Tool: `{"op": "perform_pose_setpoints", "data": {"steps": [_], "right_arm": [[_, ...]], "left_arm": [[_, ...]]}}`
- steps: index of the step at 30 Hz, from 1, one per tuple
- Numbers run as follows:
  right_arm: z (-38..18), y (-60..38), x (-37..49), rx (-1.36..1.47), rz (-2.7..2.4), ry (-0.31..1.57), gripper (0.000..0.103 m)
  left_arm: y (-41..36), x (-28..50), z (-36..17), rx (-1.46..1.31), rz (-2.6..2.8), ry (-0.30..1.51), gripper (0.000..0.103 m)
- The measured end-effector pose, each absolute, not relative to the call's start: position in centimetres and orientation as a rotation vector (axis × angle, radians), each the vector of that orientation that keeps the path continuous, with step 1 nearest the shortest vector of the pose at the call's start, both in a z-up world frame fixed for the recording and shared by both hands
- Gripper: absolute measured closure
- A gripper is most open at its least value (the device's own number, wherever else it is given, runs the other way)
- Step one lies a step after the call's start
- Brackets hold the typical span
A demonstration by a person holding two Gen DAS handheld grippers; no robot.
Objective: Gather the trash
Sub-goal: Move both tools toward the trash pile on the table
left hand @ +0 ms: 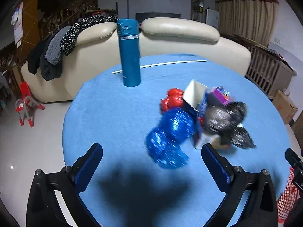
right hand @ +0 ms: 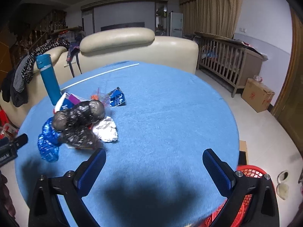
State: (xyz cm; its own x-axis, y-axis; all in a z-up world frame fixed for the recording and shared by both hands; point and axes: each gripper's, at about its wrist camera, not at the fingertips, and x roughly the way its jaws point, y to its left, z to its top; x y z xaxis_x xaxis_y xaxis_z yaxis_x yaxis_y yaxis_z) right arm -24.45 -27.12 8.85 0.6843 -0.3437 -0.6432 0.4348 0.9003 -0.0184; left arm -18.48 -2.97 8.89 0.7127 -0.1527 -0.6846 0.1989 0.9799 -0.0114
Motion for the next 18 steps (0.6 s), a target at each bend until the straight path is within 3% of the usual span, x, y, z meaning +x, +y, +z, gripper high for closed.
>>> {"op": "perform_pose_setpoints", "data": {"steps": [18], "right_arm": [[8.1, -23.8, -27.1, 0.119, -0.372, 0.685, 0.000]], "left_arm": [[-3.2, -22.5, 9.6, 0.074, -0.229, 0.709, 0.000]]}}
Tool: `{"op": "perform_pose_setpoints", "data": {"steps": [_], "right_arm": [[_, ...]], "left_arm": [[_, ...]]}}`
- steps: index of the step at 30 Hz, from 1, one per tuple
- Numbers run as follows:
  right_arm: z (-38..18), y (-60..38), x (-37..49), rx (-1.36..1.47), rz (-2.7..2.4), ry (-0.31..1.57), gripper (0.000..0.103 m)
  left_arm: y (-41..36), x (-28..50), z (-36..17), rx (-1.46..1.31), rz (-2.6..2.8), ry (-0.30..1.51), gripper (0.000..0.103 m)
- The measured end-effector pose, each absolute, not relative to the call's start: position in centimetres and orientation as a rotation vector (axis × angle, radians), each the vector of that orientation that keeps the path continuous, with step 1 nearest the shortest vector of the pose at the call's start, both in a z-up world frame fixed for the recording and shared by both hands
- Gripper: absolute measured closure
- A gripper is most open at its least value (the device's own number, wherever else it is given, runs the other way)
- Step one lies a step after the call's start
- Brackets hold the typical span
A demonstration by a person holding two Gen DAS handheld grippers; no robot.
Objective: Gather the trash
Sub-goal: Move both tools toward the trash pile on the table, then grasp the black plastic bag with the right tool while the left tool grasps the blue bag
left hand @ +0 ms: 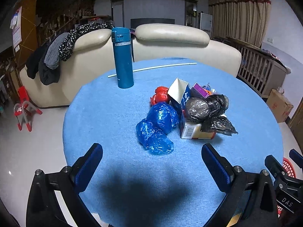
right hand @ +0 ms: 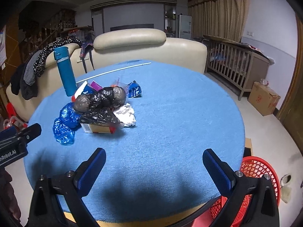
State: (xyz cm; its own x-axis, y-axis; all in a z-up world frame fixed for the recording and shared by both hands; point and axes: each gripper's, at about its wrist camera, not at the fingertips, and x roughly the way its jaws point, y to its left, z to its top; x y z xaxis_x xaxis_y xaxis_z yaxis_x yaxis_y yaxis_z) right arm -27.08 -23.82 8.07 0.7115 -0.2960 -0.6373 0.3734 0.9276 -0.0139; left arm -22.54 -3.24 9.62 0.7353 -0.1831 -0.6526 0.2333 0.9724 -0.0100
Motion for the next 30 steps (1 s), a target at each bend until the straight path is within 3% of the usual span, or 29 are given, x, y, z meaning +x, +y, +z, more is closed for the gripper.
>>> {"op": "perform_pose_setpoints", "data": {"steps": [30], "right_arm": [[8.45, -23.15, -27.76, 0.131, -0.327, 0.649, 0.000]], "left_arm": [[-3.18, -22.69, 9.05, 0.069, -0.220, 0.737, 0.000]]}}
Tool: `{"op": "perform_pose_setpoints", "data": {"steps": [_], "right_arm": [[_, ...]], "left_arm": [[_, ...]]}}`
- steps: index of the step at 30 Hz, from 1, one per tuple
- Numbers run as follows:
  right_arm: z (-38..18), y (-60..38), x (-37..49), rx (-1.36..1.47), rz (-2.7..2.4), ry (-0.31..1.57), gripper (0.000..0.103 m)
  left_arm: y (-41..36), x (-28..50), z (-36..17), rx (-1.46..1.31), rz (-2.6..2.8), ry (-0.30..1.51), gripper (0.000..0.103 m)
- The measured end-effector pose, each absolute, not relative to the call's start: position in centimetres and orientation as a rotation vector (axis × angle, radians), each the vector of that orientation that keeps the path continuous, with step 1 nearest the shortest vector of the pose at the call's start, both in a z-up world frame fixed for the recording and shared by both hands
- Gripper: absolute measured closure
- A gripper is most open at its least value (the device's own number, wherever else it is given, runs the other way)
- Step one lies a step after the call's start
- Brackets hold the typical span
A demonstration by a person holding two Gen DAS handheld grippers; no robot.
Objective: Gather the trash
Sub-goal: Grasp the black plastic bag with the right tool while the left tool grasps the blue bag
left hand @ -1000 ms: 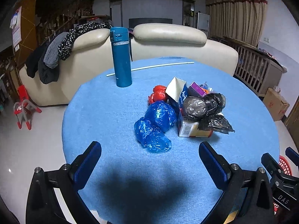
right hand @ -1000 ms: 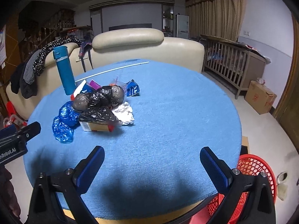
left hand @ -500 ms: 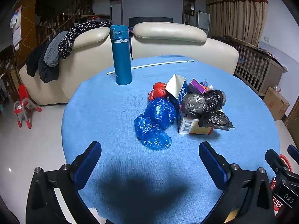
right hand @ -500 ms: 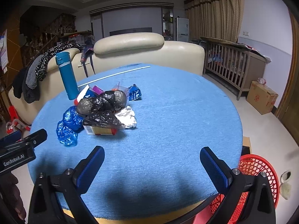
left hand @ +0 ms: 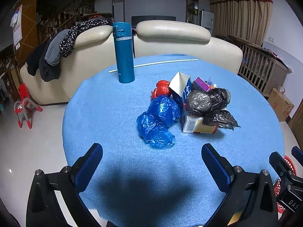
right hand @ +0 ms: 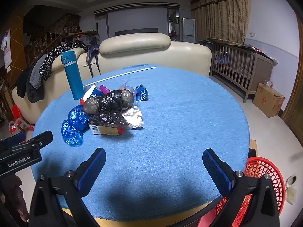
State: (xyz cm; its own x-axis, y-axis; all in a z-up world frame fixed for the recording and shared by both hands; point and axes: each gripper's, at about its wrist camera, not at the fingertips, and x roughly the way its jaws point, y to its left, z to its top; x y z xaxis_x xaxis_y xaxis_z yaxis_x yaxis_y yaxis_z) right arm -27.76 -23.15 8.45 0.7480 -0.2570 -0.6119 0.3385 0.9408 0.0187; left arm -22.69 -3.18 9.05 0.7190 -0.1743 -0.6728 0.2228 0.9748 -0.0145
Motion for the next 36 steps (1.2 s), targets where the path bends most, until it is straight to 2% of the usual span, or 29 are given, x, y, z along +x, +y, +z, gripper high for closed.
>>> {"op": "perform_pose_setpoints", "data": {"steps": [19, 27, 36], "right_arm": [[9.0, -23.0, -26.5, 0.144, -0.215, 0.639, 0.000], [9.9, -22.9, -18.2, 0.219, -0.124, 0.676, 0.000], [7.4, -24.6, -9.9, 0.459, -0.175, 0.801, 0.000]], "left_arm": [[-0.7, -21.5, 6.7, 0.028, -0.177, 0.762, 0.000], [0.4, -20.7, 5.8, 0.007, -0.175, 0.779, 0.000], [0.5, -19.2, 5.4, 0.003, -0.180, 0.787, 0.000]]}}
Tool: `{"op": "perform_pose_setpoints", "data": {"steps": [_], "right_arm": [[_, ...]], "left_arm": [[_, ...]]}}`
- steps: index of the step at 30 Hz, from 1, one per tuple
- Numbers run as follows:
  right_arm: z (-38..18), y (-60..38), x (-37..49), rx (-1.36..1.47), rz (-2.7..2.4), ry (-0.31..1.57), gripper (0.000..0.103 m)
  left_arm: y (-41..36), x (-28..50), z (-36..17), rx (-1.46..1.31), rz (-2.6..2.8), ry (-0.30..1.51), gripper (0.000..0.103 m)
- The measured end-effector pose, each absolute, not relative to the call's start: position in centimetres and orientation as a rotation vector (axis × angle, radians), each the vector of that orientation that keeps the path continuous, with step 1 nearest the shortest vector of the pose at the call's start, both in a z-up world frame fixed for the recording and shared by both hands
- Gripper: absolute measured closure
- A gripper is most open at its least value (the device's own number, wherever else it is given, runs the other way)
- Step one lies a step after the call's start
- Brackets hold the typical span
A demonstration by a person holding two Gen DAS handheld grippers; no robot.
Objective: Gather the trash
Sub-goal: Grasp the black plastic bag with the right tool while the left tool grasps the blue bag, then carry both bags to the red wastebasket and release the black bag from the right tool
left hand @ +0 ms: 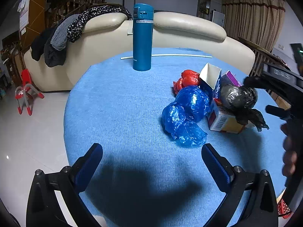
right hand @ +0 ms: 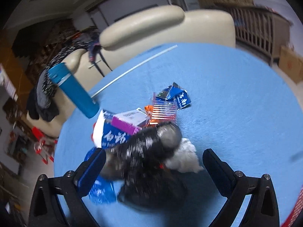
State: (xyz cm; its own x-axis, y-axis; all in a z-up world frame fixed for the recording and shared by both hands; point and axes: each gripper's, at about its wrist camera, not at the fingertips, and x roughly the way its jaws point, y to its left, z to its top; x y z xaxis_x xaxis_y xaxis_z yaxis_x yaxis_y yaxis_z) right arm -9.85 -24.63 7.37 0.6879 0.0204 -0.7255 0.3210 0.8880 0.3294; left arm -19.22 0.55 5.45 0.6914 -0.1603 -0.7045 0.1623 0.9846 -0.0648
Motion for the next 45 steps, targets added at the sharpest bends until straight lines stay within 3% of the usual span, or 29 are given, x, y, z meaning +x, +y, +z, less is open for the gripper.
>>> {"op": "perform_pose_setpoints", "data": {"steps": [3, 4, 5, 6, 22, 23, 24, 25, 45], "right_arm": [[6.1, -24.5, -8.0, 0.493, -0.189, 0.840, 0.001], [5.6, -24.5, -7.6, 0.495, -0.188, 0.857, 0.008], [5.1, -24.6, -7.4, 0.512, -0.165, 0.864, 0.042], [4.6, -24.9, -7.3, 0.553, -0.125, 0.868, 0.054], [6.7, -29.7, -14.7, 0.566, -0.063, 0.747, 0.058], [6.4, -29.8, -15.1, 0.562, -0.062, 0.750, 0.058], [6.2, -29.8, -15.5, 0.559, -0.060, 0.755, 0.058], [5.9, -29.8, -15.8, 0.554, -0.060, 0.761, 0.058], [5.6, -30.5, -24.3, 0.548, -0.109, 0.716, 0.058]], "left_arm": [[0.2, -18.4, 5.3, 0.013, -0.188, 0.794, 0.000], [0.1, -18.3, 5.3, 0.016, -0.190, 0.795, 0.000], [0.0, -18.1, 5.3, 0.018, -0.194, 0.797, 0.000], [-0.2, -17.8, 5.3, 0.023, -0.201, 0.797, 0.000], [-5.8, -10.5, 3.5, 0.145, -0.276, 0.881, 0.000], [-6.0, -10.2, 3.1, 0.153, -0.286, 0.904, 0.009], [-6.2, -10.0, 2.6, 0.156, -0.320, 0.929, 0.025], [-6.4, -9.9, 2.2, 0.162, -0.336, 0.952, 0.061], [-7.2, -20.9, 8.6, 0.136, -0.350, 0.815, 0.064]]}}
